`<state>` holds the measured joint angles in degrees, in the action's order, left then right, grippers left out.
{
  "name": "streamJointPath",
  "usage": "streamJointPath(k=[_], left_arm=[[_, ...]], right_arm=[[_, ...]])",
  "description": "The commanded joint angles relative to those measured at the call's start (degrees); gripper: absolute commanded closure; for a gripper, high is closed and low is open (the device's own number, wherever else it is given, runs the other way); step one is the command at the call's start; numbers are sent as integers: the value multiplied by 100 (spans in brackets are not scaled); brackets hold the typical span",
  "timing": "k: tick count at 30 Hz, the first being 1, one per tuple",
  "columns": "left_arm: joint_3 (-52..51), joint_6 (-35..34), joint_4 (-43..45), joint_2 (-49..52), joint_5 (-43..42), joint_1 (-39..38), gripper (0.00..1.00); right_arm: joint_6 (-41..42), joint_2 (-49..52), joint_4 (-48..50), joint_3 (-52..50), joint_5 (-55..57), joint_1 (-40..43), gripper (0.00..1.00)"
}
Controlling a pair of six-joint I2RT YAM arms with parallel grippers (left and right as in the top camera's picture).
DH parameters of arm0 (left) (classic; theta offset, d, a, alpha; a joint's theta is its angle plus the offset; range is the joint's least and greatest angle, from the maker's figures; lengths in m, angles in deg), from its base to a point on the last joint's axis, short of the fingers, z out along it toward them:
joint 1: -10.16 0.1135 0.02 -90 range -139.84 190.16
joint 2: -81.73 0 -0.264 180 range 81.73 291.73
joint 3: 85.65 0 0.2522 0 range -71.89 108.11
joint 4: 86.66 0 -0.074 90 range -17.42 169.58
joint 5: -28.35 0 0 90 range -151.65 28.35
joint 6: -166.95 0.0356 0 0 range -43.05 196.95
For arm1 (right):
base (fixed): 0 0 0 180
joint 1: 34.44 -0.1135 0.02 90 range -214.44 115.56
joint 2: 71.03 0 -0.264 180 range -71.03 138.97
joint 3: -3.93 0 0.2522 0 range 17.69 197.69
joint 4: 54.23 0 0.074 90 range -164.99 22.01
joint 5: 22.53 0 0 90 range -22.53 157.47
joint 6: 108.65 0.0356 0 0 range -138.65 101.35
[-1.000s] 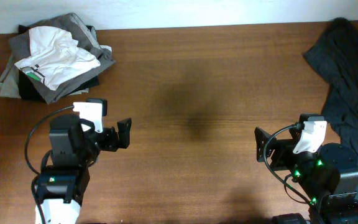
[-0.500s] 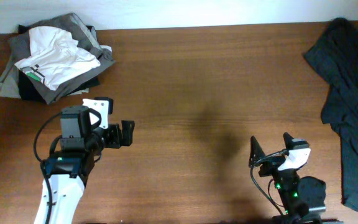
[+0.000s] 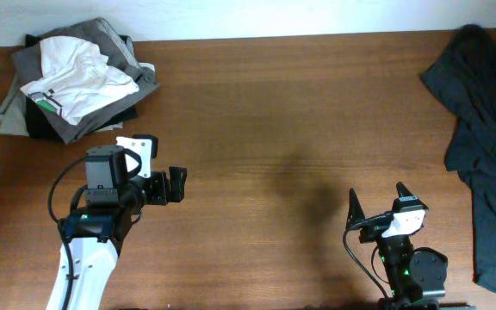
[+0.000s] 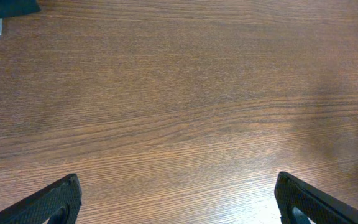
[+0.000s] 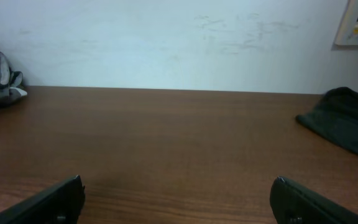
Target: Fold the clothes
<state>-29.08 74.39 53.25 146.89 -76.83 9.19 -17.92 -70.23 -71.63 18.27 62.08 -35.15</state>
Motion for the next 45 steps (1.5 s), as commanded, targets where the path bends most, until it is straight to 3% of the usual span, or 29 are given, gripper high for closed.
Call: streamJointPath(k=[1,18,26,30,37,45], left_arm=[[-35,28,13,20,-9,-11,1],[-35,28,-35,-138,-7,-15,1],[-1078,28,-98,-3141,647,-129,1],[-2424,28,1062,-4684,669,-129,1],[-4199,28,3327,-5893,758,-127,1],[-4232,50,2942,-6489,1484,-122,1]], right_arm=[[-50,-55,-39,-26,-15,46,1],[-50,-55,-42,-26,-15,46,1],[-50,-55,-42,-26,-15,46,1],[-52,-55,-42,-26,-15,46,1],[-50,-55,-42,-26,-15,46,1],[-50,-55,-42,-26,-15,46,1]])
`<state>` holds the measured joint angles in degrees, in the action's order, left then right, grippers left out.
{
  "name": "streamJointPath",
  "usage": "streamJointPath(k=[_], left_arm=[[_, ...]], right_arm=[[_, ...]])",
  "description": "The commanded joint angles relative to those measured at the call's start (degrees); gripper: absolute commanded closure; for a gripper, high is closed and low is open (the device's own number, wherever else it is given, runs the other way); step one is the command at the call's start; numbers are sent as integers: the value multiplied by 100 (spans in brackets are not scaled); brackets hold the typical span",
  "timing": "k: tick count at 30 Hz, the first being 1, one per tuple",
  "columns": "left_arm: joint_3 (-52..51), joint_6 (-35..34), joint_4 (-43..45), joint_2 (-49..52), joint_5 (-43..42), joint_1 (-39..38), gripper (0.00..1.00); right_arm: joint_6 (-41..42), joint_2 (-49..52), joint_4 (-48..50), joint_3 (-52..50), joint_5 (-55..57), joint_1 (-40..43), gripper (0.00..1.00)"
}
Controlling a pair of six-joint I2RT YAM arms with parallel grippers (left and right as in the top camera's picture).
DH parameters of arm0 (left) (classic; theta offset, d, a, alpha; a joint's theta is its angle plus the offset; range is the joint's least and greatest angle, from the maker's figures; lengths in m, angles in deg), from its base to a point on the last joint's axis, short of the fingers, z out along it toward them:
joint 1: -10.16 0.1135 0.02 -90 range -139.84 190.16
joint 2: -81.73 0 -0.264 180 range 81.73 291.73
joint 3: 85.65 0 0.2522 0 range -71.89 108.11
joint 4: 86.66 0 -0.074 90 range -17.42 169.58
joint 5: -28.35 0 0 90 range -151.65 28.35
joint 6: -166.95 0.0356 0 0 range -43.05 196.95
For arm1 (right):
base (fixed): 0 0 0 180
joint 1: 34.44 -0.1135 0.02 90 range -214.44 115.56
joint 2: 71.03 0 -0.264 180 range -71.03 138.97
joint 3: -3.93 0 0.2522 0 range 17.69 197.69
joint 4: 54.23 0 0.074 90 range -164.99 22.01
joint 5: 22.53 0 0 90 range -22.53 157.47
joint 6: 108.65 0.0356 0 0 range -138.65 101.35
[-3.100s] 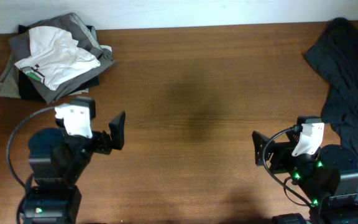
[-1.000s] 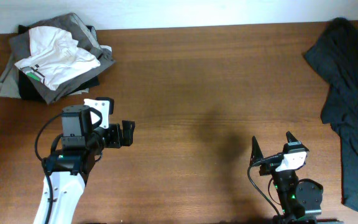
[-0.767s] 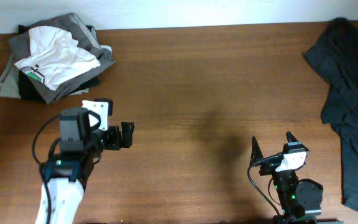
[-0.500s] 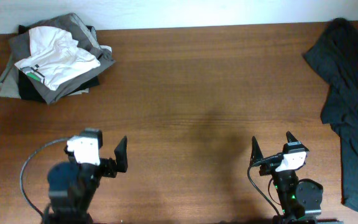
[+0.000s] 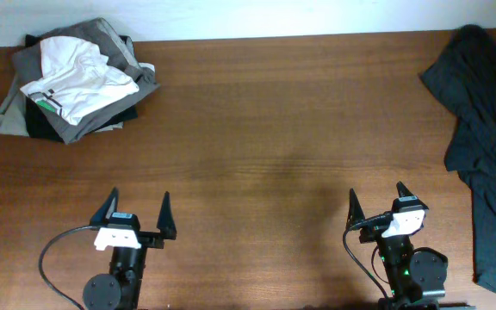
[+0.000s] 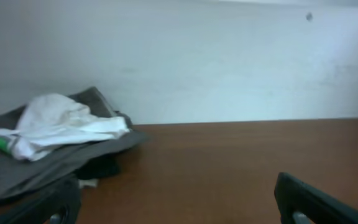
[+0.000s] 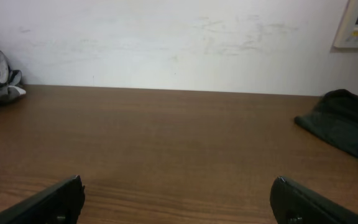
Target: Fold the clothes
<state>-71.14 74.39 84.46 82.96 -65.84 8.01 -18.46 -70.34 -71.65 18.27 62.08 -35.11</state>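
Note:
A pile of folded clothes (image 5: pixel 71 77), grey and dark with a white piece on top, lies at the table's far left; the left wrist view shows the pile (image 6: pixel 48 140) too. A dark crumpled garment (image 5: pixel 489 129) lies unfolded along the right edge, and its corner (image 7: pixel 347 127) shows in the right wrist view. My left gripper (image 5: pixel 139 215) stands open at the front left, nothing between its fingers. My right gripper (image 5: pixel 377 202) stands open at the front right, also empty. Both point toward the back wall.
The brown wooden table (image 5: pixel 282 129) runs to a white wall (image 7: pixel 166 43) at the back. A pale wall fitting shows at upper right in the right wrist view. Black cables trail from both arm bases at the front edge.
My left arm has drawn back from beside the clothes pile to the front left edge, and its camera now looks level at the wall instead of down at the table. The right arm has not moved.

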Motion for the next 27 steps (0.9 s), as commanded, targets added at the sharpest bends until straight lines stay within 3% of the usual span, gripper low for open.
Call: streamJointPath(k=[1,3,27], left_arm=[[-26,52,-402,-96,415,-4,1],[-26,70,-968,-94,442,-4,1],[-26,70,-966,-90,444,-4,1]], right_arm=[[4,-44,-39,-26,-15,42,1],[4,-44,-39,-26,-15,42,1],[4,-44,-39,-26,-15,42,1]])
